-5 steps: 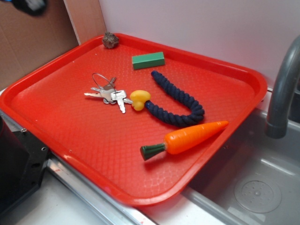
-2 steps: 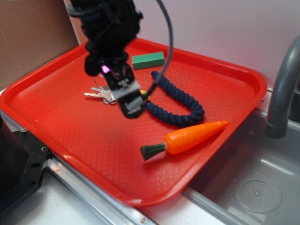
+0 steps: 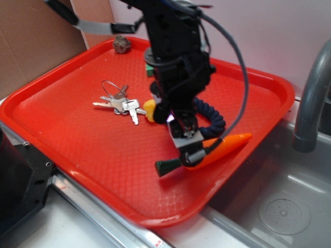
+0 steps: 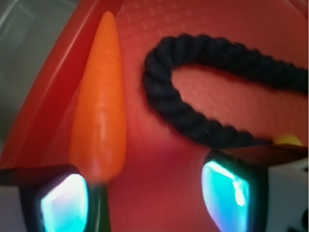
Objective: Grab the carrot.
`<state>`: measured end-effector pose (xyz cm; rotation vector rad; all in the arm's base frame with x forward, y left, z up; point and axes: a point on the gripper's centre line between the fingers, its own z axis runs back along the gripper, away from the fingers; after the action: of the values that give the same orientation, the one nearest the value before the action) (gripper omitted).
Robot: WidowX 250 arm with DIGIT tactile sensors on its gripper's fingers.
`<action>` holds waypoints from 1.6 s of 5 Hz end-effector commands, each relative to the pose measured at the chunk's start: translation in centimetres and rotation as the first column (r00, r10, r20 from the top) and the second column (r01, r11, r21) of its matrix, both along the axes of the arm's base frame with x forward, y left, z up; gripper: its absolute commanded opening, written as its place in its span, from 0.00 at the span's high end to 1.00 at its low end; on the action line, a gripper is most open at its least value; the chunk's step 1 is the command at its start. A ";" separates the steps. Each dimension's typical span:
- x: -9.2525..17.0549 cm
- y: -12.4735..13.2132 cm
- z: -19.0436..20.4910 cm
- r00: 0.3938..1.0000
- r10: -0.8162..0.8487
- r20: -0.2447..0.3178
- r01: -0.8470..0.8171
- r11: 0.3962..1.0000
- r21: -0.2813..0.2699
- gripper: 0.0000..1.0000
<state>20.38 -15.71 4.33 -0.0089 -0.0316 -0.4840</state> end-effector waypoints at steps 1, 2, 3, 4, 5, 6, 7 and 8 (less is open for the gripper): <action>-0.8 -2.9 0.8 0.997 -0.082 0.011 0.083 0.995 -0.064 0.00; -1.0 -3.6 0.1 0.997 -0.081 -0.007 0.081 0.995 -0.053 0.00; -0.2 -3.9 0.2 1.000 -0.008 -0.029 0.006 0.998 -0.066 0.00; 1.1 -3.6 -0.1 0.995 0.063 -0.075 -0.070 0.994 -0.081 0.00; 1.7 -2.9 -0.3 0.990 0.113 -0.086 -0.119 0.991 -0.064 0.00; 2.2 -2.8 -0.8 0.965 0.232 -0.119 -0.235 0.972 -0.012 0.00; 2.2 -2.8 -1.1 0.956 0.264 -0.124 -0.264 0.964 0.019 0.00; 1.9 -2.7 -1.8 0.912 0.384 -0.148 -0.379 0.923 0.059 0.00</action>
<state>22.90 -18.30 2.98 -0.0235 0.1141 -0.1262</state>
